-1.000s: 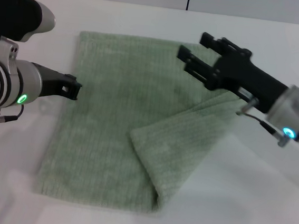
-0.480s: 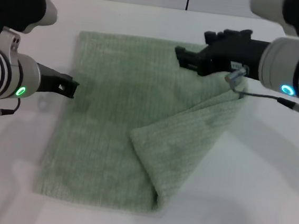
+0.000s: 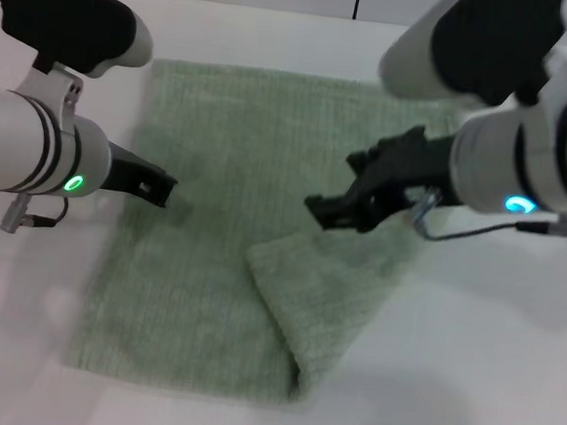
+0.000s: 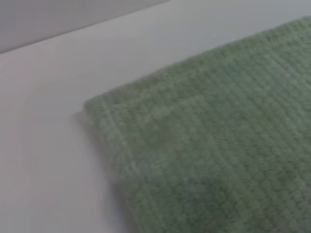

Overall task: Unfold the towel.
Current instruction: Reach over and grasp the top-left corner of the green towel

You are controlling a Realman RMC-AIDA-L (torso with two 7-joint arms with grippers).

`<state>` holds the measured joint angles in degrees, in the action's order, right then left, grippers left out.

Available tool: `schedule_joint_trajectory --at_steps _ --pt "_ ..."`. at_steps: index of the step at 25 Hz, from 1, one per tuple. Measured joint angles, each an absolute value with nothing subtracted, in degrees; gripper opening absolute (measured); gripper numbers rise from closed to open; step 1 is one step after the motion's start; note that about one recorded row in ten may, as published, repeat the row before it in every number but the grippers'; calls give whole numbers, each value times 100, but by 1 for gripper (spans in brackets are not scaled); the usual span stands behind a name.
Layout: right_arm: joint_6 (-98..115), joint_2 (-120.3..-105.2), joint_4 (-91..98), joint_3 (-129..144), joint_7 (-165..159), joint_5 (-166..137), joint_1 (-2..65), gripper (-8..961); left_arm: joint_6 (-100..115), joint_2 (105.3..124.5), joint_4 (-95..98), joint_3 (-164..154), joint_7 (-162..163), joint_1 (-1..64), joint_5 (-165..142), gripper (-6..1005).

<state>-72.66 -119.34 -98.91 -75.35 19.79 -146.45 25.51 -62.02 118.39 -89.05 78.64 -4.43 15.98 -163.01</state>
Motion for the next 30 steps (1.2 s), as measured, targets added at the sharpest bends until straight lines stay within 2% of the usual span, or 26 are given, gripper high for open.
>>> schedule_joint_trajectory --at_steps 22,30 --pt "-6505 -11933 -9086 -6569 1640 -14662 2789 654 -6191 11838 -8396 7884 -451 1906 -16286 -2" --pt "-6239 -11930 -8618 -6452 1580 -14671 3065 654 -6180 11844 -8207 7884 -458 1974 -16286 -2"
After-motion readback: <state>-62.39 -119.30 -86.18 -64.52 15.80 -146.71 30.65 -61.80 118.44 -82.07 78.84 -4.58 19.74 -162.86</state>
